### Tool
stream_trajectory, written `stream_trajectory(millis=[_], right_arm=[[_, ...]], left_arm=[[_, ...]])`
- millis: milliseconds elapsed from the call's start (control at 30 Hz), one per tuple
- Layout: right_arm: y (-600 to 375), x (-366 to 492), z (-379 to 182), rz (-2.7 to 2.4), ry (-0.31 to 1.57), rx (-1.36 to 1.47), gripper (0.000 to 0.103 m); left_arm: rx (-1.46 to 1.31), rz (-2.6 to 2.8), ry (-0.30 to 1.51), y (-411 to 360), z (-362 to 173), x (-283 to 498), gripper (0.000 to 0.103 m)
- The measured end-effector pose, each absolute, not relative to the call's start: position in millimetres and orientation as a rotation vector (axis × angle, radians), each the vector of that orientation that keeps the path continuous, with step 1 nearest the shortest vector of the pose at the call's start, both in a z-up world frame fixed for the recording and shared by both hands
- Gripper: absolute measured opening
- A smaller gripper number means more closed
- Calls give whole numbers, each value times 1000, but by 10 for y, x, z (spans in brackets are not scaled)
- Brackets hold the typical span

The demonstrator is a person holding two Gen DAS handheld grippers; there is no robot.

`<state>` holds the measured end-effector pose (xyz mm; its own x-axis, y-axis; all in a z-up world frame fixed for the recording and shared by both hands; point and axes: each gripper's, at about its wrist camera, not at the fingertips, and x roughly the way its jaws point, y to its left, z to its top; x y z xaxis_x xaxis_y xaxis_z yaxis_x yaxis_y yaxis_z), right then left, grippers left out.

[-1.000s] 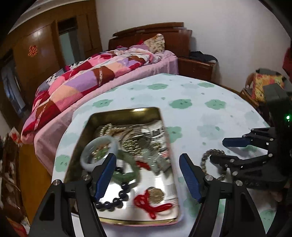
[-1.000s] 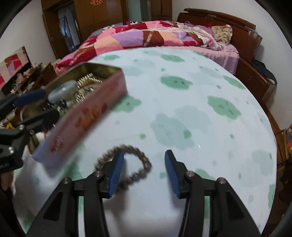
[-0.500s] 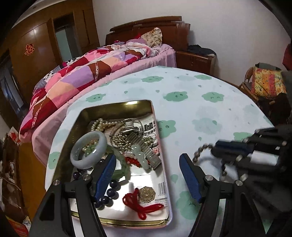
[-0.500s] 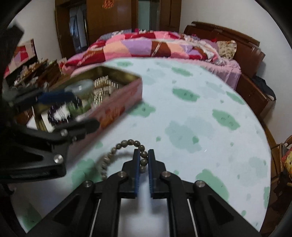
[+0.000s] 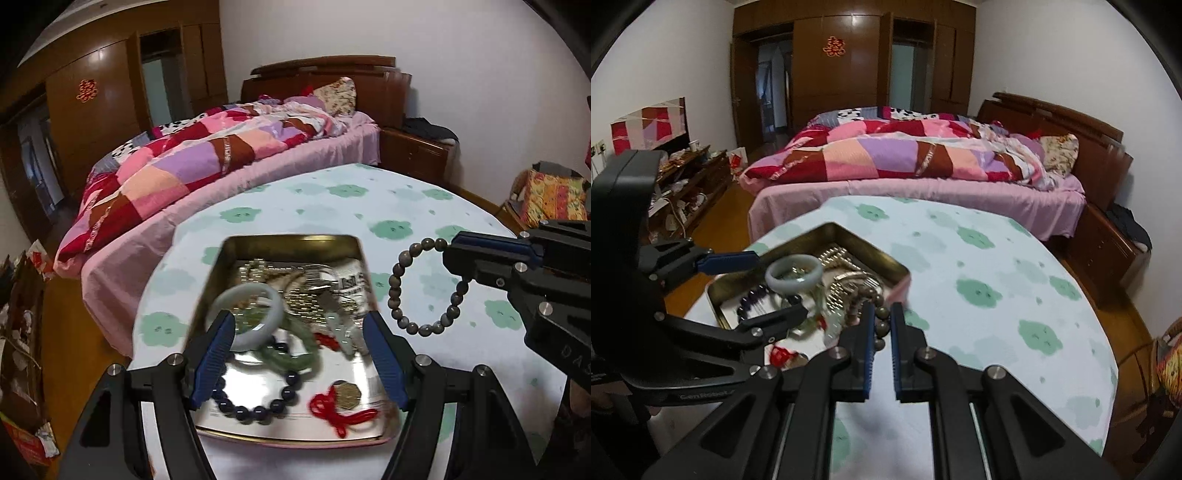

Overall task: Organize jewelry
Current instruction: 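Lower the brown bead bracelet into the tin box and open the right tool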

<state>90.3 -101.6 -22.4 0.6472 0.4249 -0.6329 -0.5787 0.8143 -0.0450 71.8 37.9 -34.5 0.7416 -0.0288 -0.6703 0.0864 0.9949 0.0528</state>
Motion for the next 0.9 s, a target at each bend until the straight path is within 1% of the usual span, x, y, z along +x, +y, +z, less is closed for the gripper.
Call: stream_trajectory(millis=[667,900], right_arm=[[-554,1002,-290,662,670,-272,10],[-413,1107,-420,682,718,-261,10]], left_arm=[[46,28,751,799,-421,763,72],[28,49,763,900,-473,787,72]])
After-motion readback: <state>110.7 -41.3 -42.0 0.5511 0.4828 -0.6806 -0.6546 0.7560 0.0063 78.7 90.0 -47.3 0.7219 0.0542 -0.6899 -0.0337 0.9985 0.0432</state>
